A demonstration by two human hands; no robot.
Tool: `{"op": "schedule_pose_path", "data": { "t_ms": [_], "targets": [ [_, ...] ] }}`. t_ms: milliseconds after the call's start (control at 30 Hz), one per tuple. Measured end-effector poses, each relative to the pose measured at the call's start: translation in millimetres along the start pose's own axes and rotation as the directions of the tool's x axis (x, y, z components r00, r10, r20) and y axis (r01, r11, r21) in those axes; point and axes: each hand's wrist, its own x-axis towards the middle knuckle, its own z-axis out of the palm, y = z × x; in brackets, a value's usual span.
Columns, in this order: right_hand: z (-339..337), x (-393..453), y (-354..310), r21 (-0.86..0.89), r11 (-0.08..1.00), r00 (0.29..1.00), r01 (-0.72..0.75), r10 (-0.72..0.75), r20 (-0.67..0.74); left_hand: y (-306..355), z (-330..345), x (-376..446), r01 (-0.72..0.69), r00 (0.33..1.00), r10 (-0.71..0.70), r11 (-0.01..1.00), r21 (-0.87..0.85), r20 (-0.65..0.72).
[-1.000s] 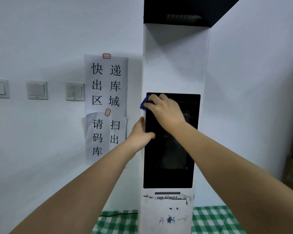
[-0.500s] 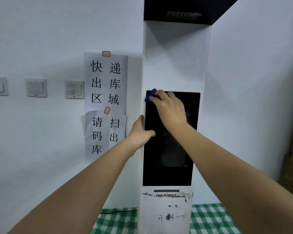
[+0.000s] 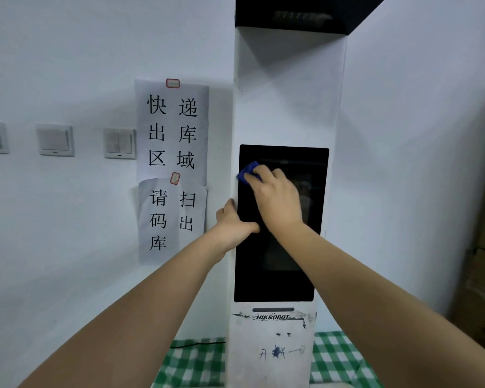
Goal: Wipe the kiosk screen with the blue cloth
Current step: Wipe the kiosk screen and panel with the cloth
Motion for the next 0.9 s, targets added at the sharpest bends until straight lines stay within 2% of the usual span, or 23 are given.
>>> {"op": "schedule_pose_path", "data": {
  "t_ms": [100, 167, 200, 300, 367, 433, 500, 567, 600, 667, 767, 833, 900],
  "targets": [
    [0, -11, -2, -0.063, 0.972, 0.968, 0.228, -0.219, 0.12, -2, 1, 0, -0.007, 1.0, 0.007, 1.0, -0.009, -0.004],
    [-5, -7, 10, -0.083, 0.951, 0.95, 0.297, -0.286, 0.123, -3, 1, 1, -0.01, 1.0, 0.01, 1.0, -0.013, 0.006],
    [-7, -3, 16, -0.073, 0.962, 0.962, 0.263, -0.255, 0.098, -5, 0, 3, -0.014, 1.0, 0.014, 1.0, -0.009, 0.011],
    [-8, 4, 18, -0.054, 0.998, 1.0, 0.014, -0.013, 0.012, -5, 0, 4, -0.02, 1.0, 0.02, 1.0, -0.007, 0.018],
    [-4, 0, 7, -0.036, 0.999, 1.0, -0.028, 0.028, 0.002, -5, 0, 4, -0.018, 1.0, 0.018, 1.0, -0.003, 0.012],
    [1, -9, -1, -0.056, 0.993, 0.993, 0.106, -0.103, 0.063, -5, 0, 5, -0.015, 1.0, 0.015, 1.0, -0.006, 0.0],
    [1, -16, 0, -0.106, 0.951, 0.951, 0.289, -0.273, 0.144, -5, 0, 3, -0.02, 1.0, 0.02, 1.0, -0.019, 0.004],
    [-5, -12, 12, -0.132, 0.932, 0.936, 0.337, -0.317, 0.15, -7, 0, 4, -0.024, 1.0, 0.024, 0.999, -0.025, 0.018],
    [-8, -8, 17, -0.132, 0.946, 0.951, 0.298, -0.282, 0.123, -7, -1, 5, -0.025, 0.999, 0.026, 0.999, -0.023, 0.02],
    [-11, -2, 22, -0.102, 0.986, 0.991, 0.13, -0.125, 0.052, -7, -2, 5, -0.018, 0.999, 0.018, 1.0, -0.01, 0.031],
    [-6, -5, 12, -0.039, 0.998, 0.999, -0.04, 0.04, 0.004, -6, -1, 6, -0.011, 1.0, 0.01, 1.0, 0.002, 0.016],
    [-2, -12, 5, -0.027, 0.999, 0.998, 0.041, -0.04, 0.042, -4, 1, 4, -0.005, 1.0, 0.005, 1.0, 0.003, 0.003],
    [-2, -17, 7, -0.087, 0.963, 0.962, 0.256, -0.246, 0.117, -4, 2, 4, -0.002, 1.0, 0.002, 1.0, -0.002, 0.005]
  ]
}}
